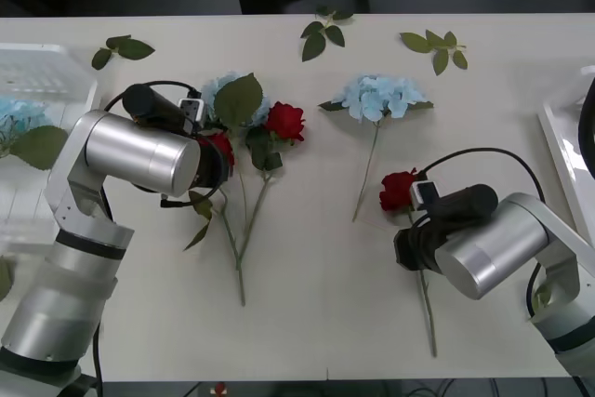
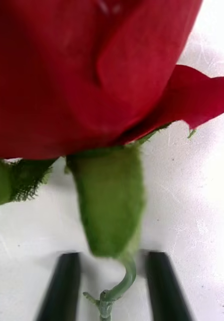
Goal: Place the red flowers into the right box and the blue flowers into the left box. If a person shows an open palm, hand one flower to the person first, then continue sorting.
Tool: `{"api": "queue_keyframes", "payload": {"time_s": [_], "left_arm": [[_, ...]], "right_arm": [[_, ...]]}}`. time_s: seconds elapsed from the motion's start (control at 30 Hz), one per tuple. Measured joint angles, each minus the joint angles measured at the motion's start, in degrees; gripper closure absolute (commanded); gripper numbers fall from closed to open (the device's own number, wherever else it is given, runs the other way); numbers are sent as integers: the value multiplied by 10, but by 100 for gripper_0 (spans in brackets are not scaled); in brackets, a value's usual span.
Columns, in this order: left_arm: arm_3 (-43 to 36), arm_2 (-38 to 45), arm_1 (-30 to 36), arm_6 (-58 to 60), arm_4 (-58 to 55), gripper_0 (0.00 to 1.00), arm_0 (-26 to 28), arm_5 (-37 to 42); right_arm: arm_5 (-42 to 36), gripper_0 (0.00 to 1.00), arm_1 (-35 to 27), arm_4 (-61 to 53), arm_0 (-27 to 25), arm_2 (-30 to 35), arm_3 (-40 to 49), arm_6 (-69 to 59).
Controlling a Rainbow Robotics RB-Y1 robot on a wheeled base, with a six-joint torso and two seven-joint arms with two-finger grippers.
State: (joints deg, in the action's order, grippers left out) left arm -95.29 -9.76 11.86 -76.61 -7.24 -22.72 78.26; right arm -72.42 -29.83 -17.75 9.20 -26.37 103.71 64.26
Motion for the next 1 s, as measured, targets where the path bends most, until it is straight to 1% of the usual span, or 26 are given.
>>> {"api": "queue_keyframes", "payload": {"time_s": [0.17, 0.37, 0.4, 0.47, 0.57, 0.6, 0.67, 0.7, 0.73, 0.77, 0.8, 0.83, 0.93, 1.0], "left_arm": [[52, 0, -14, 0, 21, 0, -14, -35], [81, 0, -14, 0, 36, 0, -15, -42], [88, 0, -14, 0, 38, 0, -15, -49], [101, 0, -14, 0, 44, 6, -15, -64], [114, 0, -14, 0, 51, 11, -15, -79], [114, 0, -14, 0, 51, 15, -15, -81], [114, -1, -14, 0, 53, 25, -15, -83], [114, -1, -14, 0, 56, 37, -15, -83], [114, -1, -14, 0, 60, 60, -15, -83], [114, -1, -14, 0, 63, 72, -15, -83], [114, -1, -14, 0, 65, 80, -15, -83], [115, -1, -14, 0, 67, 99, -15, -83], [116, -1, -14, 0, 67, 100, -15, -83], [116, -1, -14, 0, 67, 100, -15, -83]], "right_arm": [[-1, 100, 0, 5, -1, 4, 0, 0], [8, 100, -7, 1, -1, 11, 4, 0], [3, 100, -15, -10, -1, 15, 10, 0], [-15, 100, -38, -45, -1, 27, 30, 0], [-42, 100, -85, -97, -1, 59, 67, 0], [-55, 100, -100, -117, -1, 74, 81, 0], [-82, 100, -129, -152, -1, 110, 105, 0], [-94, 100, -141, -168, 0, 130, 114, 0], [-106, 100, -151, -187, 0, 151, 121, 0], [-117, 100, -160, -205, 1, 172, 125, 0], [-128, 100, -171, -229, 3, 197, 127, 0], [-139, 100, -182, -250, 6, 221, 127, 0], [-155, 100, -213, -285, 18, 281, 118, 2], [-159, 100, -234, -309, 29, 314, 95, 21]]}}
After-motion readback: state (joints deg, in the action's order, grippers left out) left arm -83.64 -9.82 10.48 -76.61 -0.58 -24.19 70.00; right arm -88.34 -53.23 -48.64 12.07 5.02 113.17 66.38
